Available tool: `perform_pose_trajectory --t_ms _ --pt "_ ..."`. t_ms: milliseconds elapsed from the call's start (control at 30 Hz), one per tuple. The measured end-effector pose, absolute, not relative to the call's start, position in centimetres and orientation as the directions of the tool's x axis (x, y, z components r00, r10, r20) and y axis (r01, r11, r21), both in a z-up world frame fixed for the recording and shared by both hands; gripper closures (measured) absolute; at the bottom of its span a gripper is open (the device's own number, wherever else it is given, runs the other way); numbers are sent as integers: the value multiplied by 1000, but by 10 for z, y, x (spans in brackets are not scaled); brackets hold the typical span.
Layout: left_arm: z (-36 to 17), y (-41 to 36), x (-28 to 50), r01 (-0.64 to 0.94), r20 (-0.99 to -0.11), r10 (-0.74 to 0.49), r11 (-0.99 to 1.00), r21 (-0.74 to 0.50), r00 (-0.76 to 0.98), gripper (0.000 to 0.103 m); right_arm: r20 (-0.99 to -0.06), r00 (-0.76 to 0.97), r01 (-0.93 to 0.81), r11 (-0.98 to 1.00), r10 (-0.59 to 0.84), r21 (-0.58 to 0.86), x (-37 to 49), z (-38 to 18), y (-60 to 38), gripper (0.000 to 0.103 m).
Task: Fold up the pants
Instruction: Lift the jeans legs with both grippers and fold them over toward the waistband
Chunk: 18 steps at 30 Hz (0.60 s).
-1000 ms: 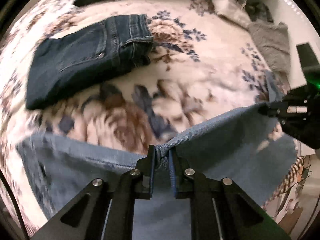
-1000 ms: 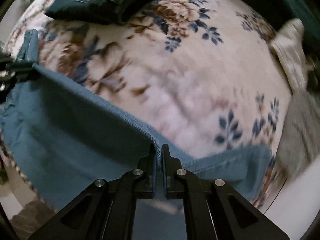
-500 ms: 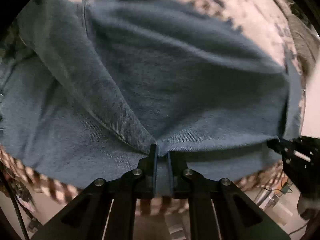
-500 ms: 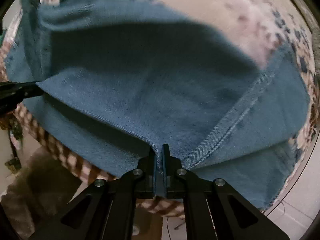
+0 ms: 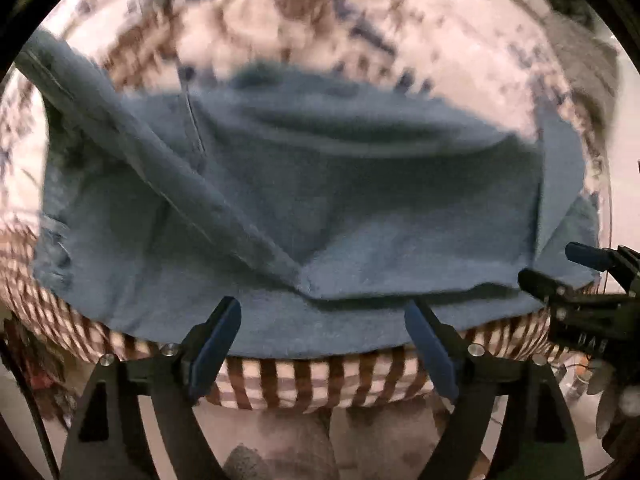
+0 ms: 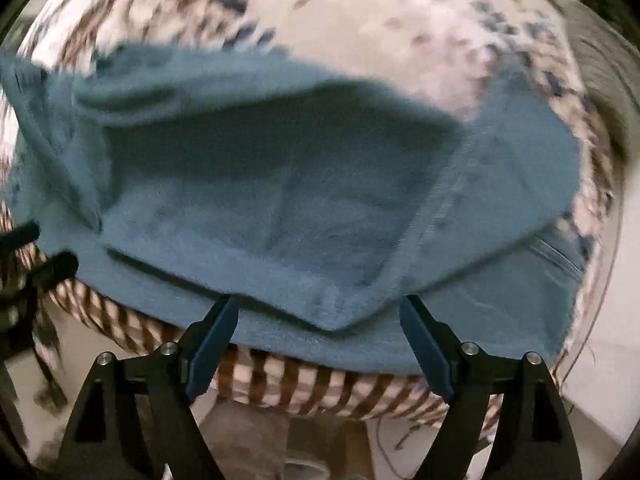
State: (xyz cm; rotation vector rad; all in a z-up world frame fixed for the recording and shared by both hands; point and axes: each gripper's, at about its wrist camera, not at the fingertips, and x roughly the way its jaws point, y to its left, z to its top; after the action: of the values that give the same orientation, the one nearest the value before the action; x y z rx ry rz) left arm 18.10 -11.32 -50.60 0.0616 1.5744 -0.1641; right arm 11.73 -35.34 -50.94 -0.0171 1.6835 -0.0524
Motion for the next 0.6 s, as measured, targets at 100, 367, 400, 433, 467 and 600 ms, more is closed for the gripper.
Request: perform_pose_trajectory --t_ms 100,367,400,433,467,600 --pt "-488 -132 191 167 -996 -15 986 0 90 18 -995 -56 189 978 -82 -91 126 -489 -387 18" --pt "-537 -199 249 252 -971 147 948 193 190 16 -985 -83 439 881 -154 -175 233 -542 -472 18" --pt "-545 -207 256 264 -966 162 941 212 200 16 -984 -90 437 882 -152 -176 243 -555 -477 18" --pt "-547 -213 261 273 -963 175 934 229 207 16 -984 -99 438 882 -146 -175 253 -568 -481 18" --pt "-551 -220 264 285 -959 186 927 244 215 16 -988 -105 444 884 -111 -147 260 -583 -486 19" --pt "-553 -236 268 303 -958 199 918 256 207 16 -989 -55 480 865 -136 -146 249 -581 -501 84"
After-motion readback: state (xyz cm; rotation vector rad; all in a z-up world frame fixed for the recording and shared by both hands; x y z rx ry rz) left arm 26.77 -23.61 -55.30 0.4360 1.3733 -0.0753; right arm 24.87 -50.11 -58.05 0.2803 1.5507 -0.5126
